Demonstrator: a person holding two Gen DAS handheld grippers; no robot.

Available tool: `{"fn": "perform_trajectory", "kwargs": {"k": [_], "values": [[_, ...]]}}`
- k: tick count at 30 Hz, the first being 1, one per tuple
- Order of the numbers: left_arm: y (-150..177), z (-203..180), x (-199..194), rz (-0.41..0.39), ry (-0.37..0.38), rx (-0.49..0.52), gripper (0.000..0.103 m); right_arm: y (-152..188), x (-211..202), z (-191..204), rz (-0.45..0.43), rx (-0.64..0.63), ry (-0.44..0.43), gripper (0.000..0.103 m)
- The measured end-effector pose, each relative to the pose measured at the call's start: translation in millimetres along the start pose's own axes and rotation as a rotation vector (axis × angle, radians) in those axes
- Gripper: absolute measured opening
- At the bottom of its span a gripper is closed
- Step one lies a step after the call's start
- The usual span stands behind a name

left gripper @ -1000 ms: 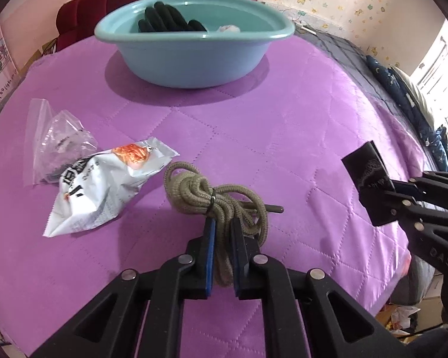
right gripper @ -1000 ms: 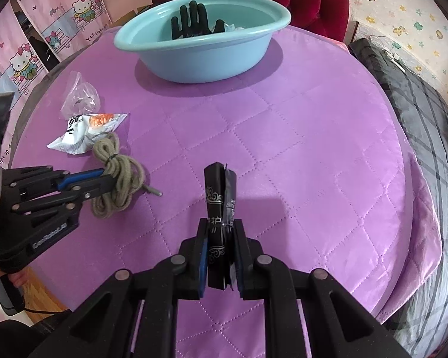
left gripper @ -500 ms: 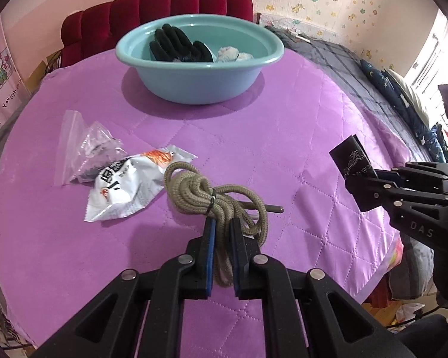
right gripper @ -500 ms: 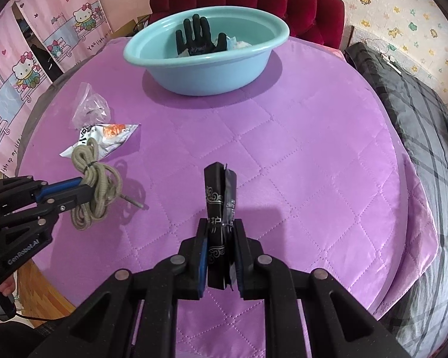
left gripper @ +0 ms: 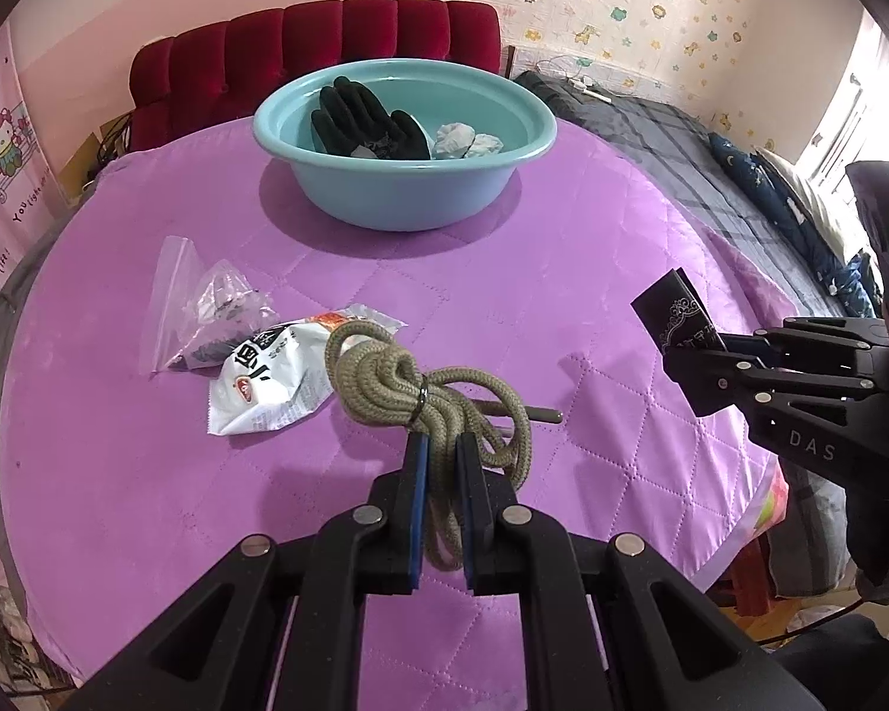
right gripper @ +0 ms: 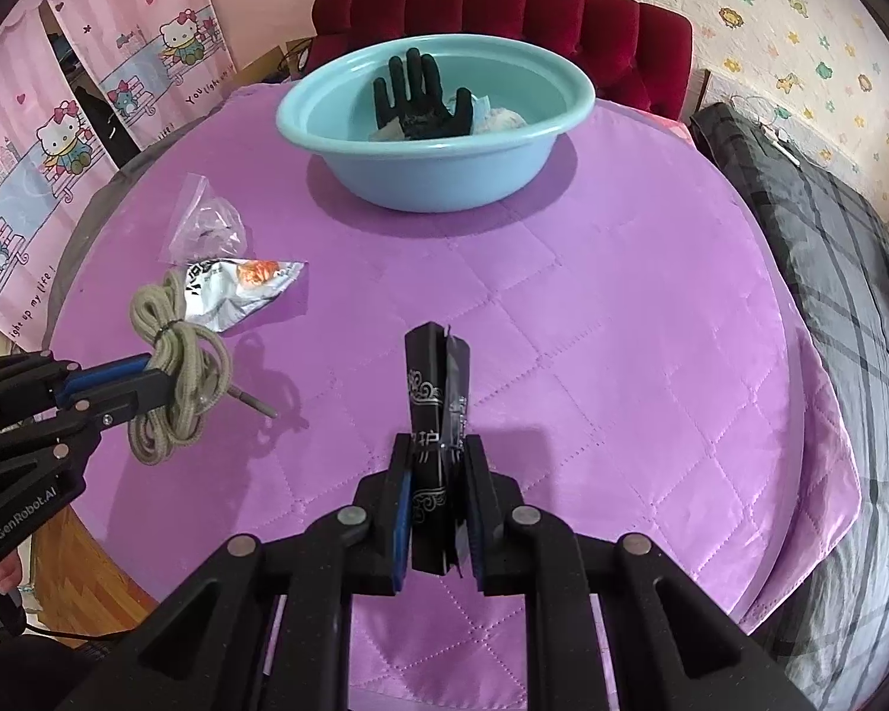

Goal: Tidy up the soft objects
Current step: 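Carry the rope coil and black case over the teal basin with both grippers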

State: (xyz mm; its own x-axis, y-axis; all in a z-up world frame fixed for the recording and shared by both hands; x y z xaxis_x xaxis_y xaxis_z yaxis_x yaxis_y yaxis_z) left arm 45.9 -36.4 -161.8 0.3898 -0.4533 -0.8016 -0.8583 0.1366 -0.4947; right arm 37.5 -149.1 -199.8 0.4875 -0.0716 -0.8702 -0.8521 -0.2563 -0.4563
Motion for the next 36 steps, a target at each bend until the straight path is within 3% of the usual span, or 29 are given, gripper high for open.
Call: {"fn": "perform_trajectory", "kwargs": {"k": [14, 36], "values": [[-17, -14, -22, -0.013, 0.031, 0.066, 0.009, -18, -16, 1, -0.023, 0.007, 0.011, 0.016], [-106, -25, -49, -0.053, 0.081, 0.163, 0.009, -96, -56, -7, -0.086, 0.023, 0.003, 0.016]]}}
Point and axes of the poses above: each gripper's, at about its wrist camera, not at the fingertips, and x roughly the way its jaws point, z to its left, y to its underside, the point moved 8 cm from there along x, roughly the way its jaws point, and after that the axes turned 14 degrees about y, right-handed, at the moved point
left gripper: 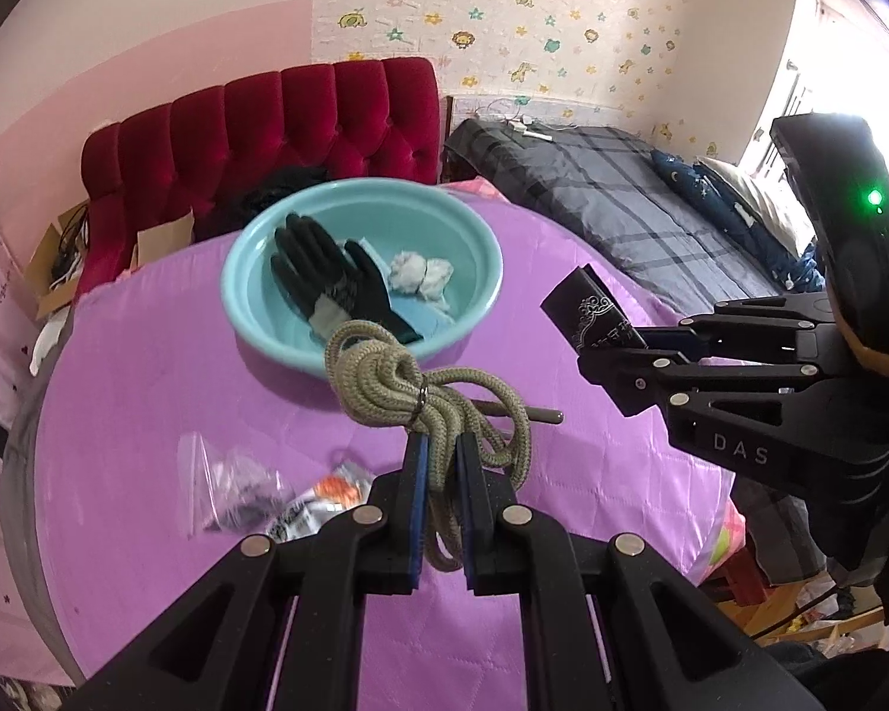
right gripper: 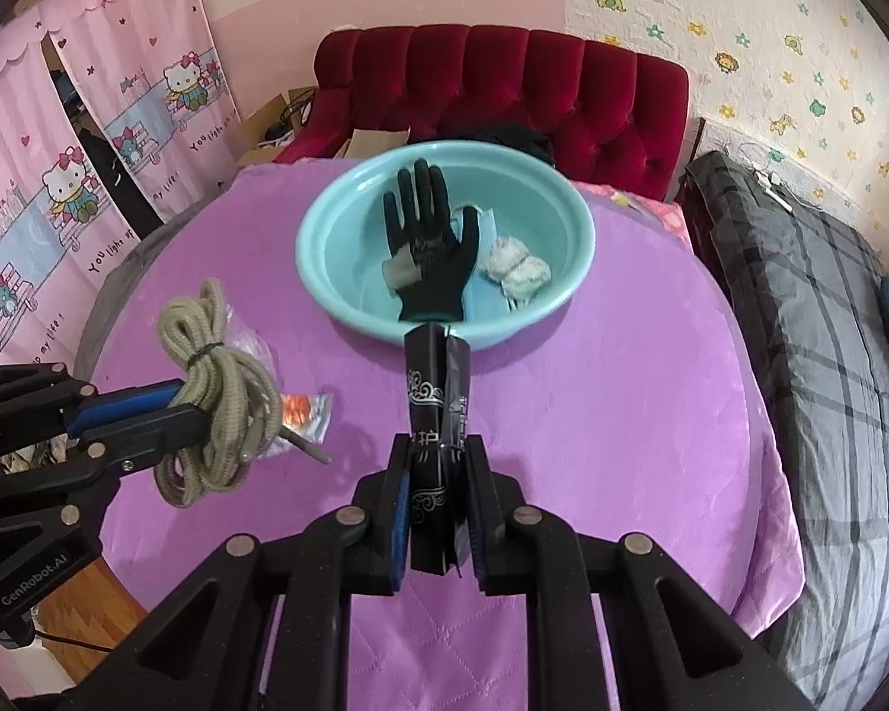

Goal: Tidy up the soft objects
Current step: 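Carry the rope coil and black case over the teal basin with both grippers, then lower and release the rope coil and black case into the basin with both grippers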

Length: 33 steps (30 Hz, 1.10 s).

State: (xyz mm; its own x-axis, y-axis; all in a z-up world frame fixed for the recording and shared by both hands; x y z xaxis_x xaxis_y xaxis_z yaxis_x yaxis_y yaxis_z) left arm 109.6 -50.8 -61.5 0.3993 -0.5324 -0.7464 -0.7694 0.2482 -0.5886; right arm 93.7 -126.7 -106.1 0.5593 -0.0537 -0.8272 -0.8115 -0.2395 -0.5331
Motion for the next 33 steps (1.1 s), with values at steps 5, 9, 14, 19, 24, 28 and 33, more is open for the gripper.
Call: {"fn": "perform_trajectory", "kwargs": {"k": [5, 9, 14, 19, 24, 28, 33], "values": [[-21, 7, 3, -0.01, 0.005, 0.014, 0.009, -24, 1, -1, -0.017, 0.0, 0.004, 0.016], [-36, 13, 7, -0.011, 0.009, 0.024, 0.009, -41, 6, -3, -0.023, 0.005, 0.001, 0.016], [-53, 24, 16, -0.007, 0.003, 0.036, 0.009, -61, 15, -5, -0.032, 0.003, 0.006, 0.016], [-68, 36, 24, -0.01, 0.0, 0.039, 0.009, -84, 28, -7, -0.037, 0.007, 0.011, 0.016], [-82, 52, 34, -0.003, -0.008, 0.032, 0.009, -104, 41, -10, -0.038, 0.021, 0.013, 0.017], [-90, 64, 43, 0.006, -0.012, 0.024, 0.009, -119, 52, -11, -0.036, 0.03, 0.01, 0.017], [-98, 79, 54, 0.012, -0.019, 0.014, 0.009, -136, 69, -10, -0.029, 0.04, 0.002, 0.017]]}}
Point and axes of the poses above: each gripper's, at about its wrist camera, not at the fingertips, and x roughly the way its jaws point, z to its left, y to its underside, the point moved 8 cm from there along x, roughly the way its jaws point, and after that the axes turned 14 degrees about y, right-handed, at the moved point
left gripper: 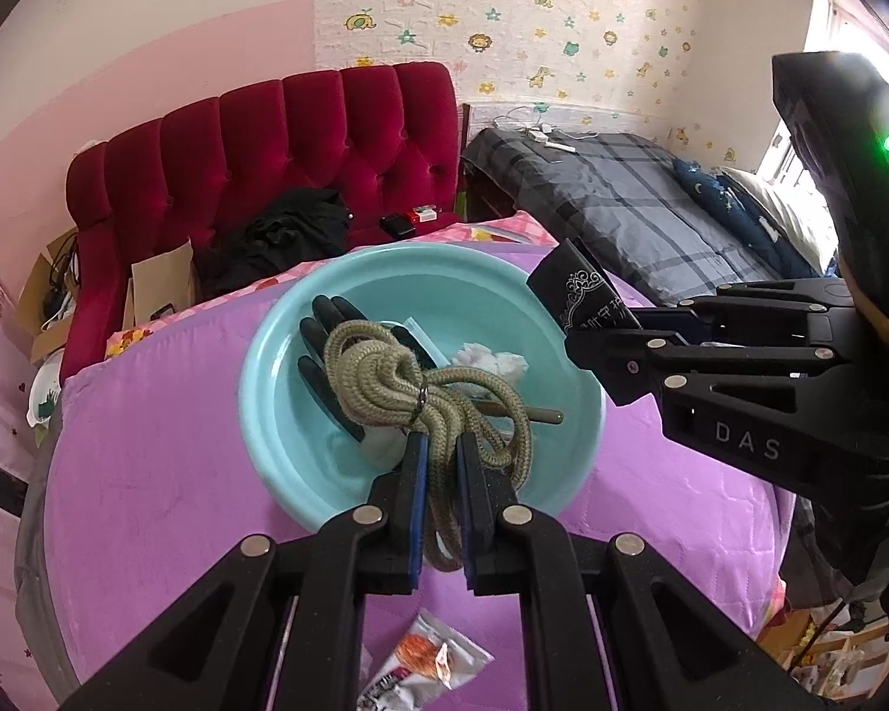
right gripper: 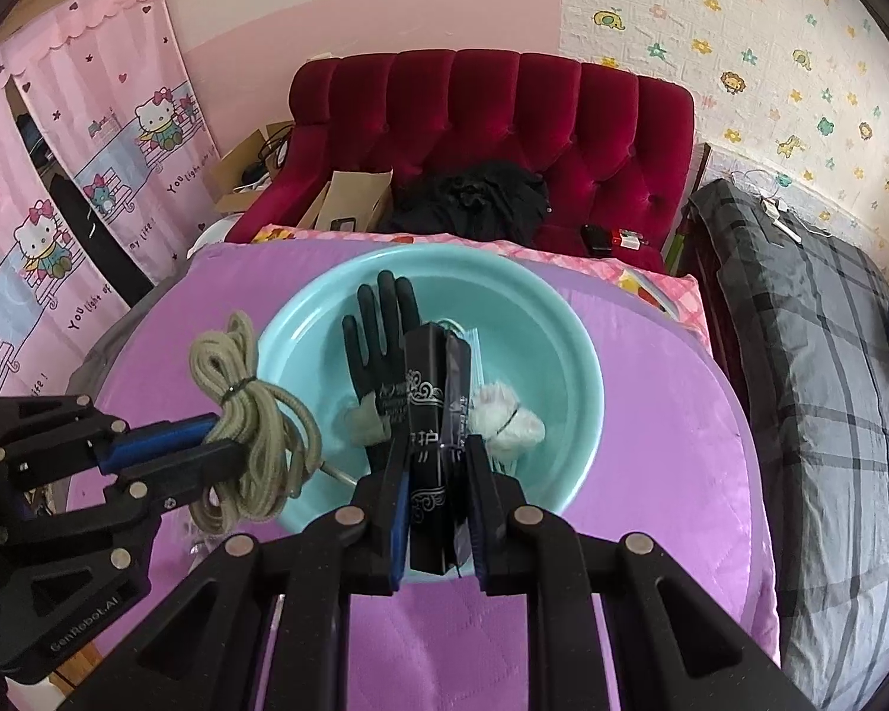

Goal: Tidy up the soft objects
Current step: 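Lower and release the rope coil and black case into the basin with both grippers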

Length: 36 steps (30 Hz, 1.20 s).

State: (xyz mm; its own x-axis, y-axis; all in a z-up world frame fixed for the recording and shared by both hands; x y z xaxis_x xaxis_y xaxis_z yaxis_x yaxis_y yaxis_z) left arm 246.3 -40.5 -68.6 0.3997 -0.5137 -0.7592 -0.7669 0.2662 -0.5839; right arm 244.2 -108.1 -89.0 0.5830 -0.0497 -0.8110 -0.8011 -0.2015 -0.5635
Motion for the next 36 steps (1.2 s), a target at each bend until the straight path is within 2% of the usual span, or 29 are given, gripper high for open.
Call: {"fn": "perform_trajectory", "kwargs": {"k": [12, 20, 31, 36], "values": [[-12, 38, 41, 0.025, -0.03, -0.034, 0.009, -27, 48, 5, 0.031, 0.027, 0.011, 0.017], [-12, 47, 66, 0.042, -0.041, -0.038, 0.009, -34, 80, 6, 0.068, 0.064, 0.005, 0.018], [-14, 52, 78, 0.047, -0.056, -0.046, 0.01, -36, 96, 3, 0.089, 0.113, -0.037, 0.02], [-13, 55, 80, 0.052, -0.073, -0.064, 0.011, -40, 94, 2, 0.08, 0.112, -0.021, 0.026]]}}
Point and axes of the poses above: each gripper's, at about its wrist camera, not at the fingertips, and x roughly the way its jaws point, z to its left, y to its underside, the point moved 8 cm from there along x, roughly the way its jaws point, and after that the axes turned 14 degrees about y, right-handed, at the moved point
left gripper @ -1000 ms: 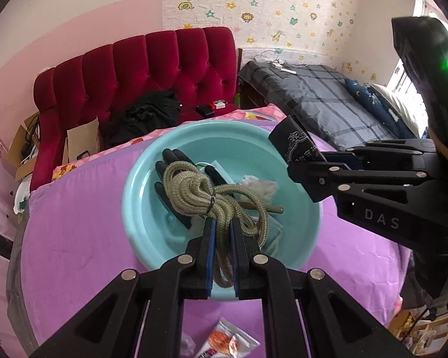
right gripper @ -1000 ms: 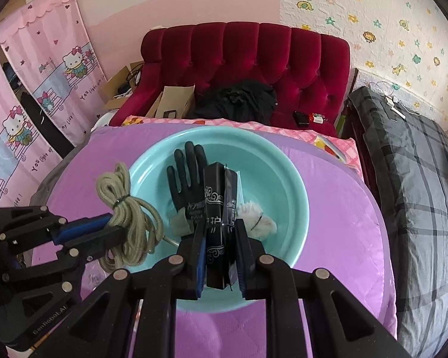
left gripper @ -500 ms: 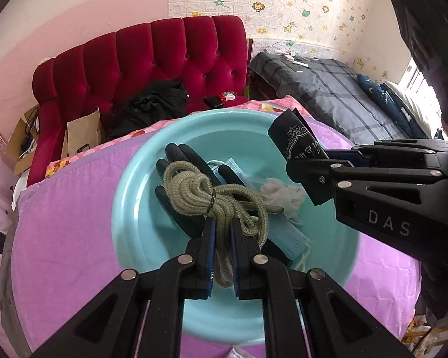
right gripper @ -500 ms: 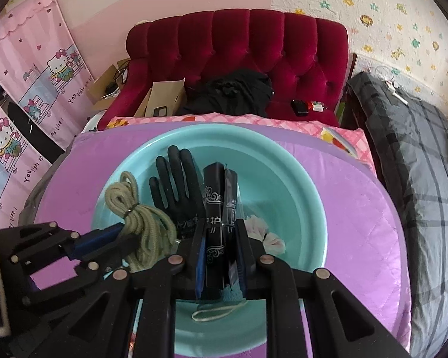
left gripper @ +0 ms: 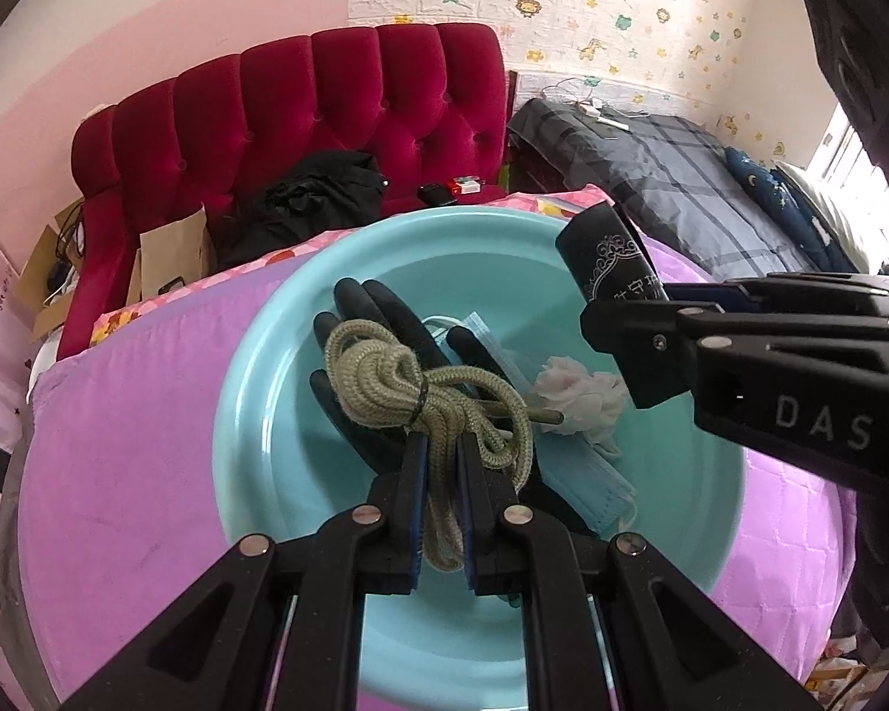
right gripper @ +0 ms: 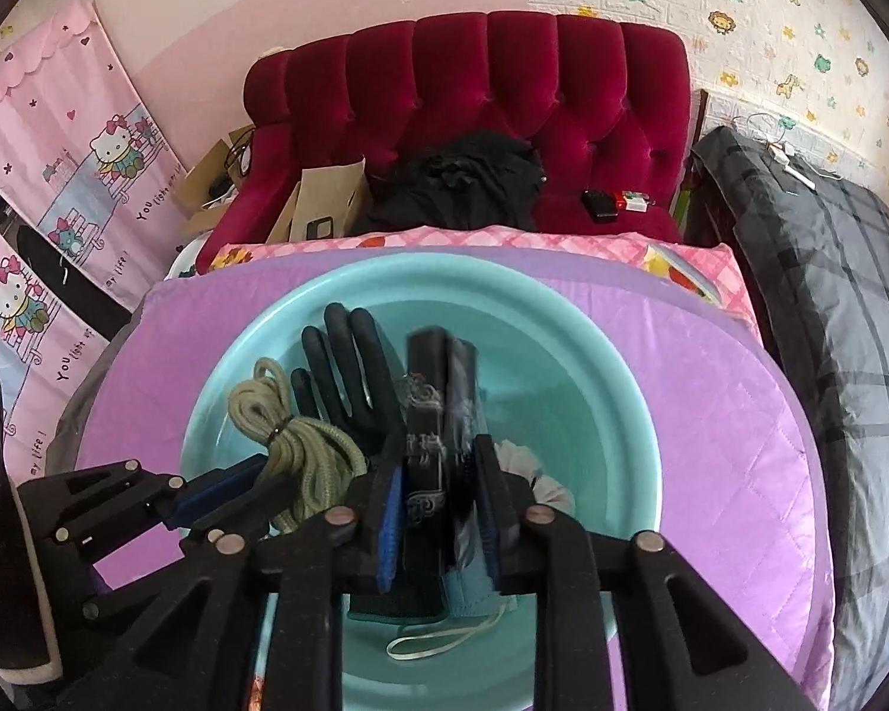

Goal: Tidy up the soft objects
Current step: 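Lower and release the rope coil and black case into the basin with both grippers, then withdraw both grippers from the basin back over the table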

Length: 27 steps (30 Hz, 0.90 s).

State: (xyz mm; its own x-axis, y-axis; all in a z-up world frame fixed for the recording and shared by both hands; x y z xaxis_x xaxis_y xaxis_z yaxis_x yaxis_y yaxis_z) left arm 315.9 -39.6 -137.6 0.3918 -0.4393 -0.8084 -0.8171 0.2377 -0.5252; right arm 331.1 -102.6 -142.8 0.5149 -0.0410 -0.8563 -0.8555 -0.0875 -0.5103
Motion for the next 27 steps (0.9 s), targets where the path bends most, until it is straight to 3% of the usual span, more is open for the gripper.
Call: {"fn": "perform_trajectory", "kwargs": {"k": [1, 2, 3, 5, 7, 9, 10, 27], "values": [[0, 0, 0, 0.0, -0.004, -0.002, 0.012, 0, 0, 0, 0.002, 0.003, -0.003, 0.03], [1, 1, -1, -0.006, -0.021, -0.004, 0.016, -1, 0, -1, 0.003, 0.009, -0.002, 0.042], [0, 1, -2, -0.011, -0.027, -0.004, 0.039, -1, -1, -2, 0.0, 0.013, 0.008, 0.055], [1, 4, -4, -0.024, -0.049, -0.015, 0.1, -2, -2, -4, -0.01, 0.008, 0.023, 0.058], [0, 7, -8, -0.054, -0.073, -0.013, 0.103, -2, -4, -9, -0.017, 0.008, 0.053, 0.071], [1, 11, -10, -0.057, -0.08, -0.026, 0.103, -2, -6, -13, -0.021, 0.017, 0.066, 0.097], [2, 12, -10, -0.055, -0.076, -0.034, 0.103, -2, -6, -15, -0.022, 0.025, 0.073, 0.102], [30, 15, -65, -0.073, -0.138, -0.034, 0.103, 22, -51, -6, -0.066, -0.004, 0.087, 0.103]]}}
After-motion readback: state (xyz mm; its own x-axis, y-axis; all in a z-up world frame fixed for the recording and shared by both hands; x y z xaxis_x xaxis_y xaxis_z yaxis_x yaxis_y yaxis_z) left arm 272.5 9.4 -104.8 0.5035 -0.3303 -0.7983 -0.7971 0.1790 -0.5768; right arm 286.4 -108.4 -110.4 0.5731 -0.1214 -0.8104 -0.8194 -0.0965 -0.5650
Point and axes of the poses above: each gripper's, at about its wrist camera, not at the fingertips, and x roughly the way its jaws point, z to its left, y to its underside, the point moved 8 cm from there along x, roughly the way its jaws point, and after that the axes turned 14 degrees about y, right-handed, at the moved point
